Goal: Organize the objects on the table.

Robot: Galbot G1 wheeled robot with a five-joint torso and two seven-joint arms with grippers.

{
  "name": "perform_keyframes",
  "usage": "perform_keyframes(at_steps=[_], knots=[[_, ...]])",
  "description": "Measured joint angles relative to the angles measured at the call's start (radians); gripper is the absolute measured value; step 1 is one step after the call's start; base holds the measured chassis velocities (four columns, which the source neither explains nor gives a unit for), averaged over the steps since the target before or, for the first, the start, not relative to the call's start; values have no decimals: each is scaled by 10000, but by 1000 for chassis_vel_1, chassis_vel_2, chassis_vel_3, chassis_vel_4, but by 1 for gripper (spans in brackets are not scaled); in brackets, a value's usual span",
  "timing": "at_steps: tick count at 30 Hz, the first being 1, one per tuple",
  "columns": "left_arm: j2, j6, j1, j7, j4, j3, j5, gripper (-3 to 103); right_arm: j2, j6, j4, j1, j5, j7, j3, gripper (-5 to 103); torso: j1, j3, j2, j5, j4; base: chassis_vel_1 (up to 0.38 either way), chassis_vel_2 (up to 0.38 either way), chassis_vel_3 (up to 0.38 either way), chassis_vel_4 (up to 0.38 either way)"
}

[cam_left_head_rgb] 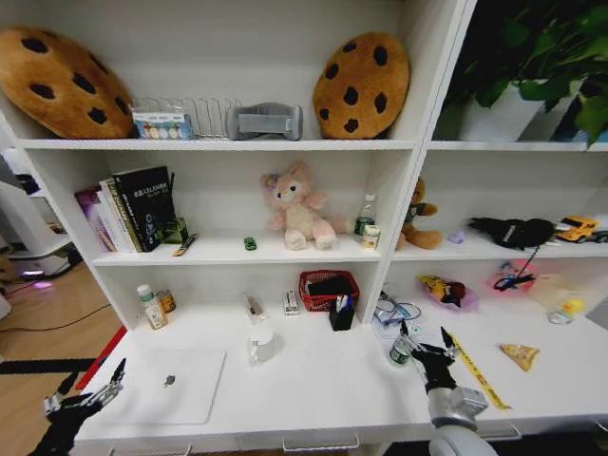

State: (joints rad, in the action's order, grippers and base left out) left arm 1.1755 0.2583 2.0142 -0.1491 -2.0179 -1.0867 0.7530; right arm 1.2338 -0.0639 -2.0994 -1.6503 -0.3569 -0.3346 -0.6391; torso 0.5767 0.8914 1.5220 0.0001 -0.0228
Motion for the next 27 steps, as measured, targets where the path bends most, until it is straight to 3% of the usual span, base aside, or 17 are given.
perform_keyframes(at_steps=[7,20,25,27], knots=[[0,0,0,-1,0,0,0,100,-666,58,505,401,-279,99,475,100,1,1,-1,1,-1,-118,-97,78,95],[0,0,0,-1,0,0,0,100,-794,-181,1199,940,10,535,1160,103,1,0,0,-2,-2,-15,-15,13,14],[0,0,0,-1,0,0,0,100,-995,-90,1330,1115,-20,523,1253,89,1,0,-1,0,-1,0,0,0,0],[0,0,-1,-1,0,0,0,100,-1086,-43,1372,1129,-45,506,1273,79,1,0,0,0,-1,0,0,0,0]])
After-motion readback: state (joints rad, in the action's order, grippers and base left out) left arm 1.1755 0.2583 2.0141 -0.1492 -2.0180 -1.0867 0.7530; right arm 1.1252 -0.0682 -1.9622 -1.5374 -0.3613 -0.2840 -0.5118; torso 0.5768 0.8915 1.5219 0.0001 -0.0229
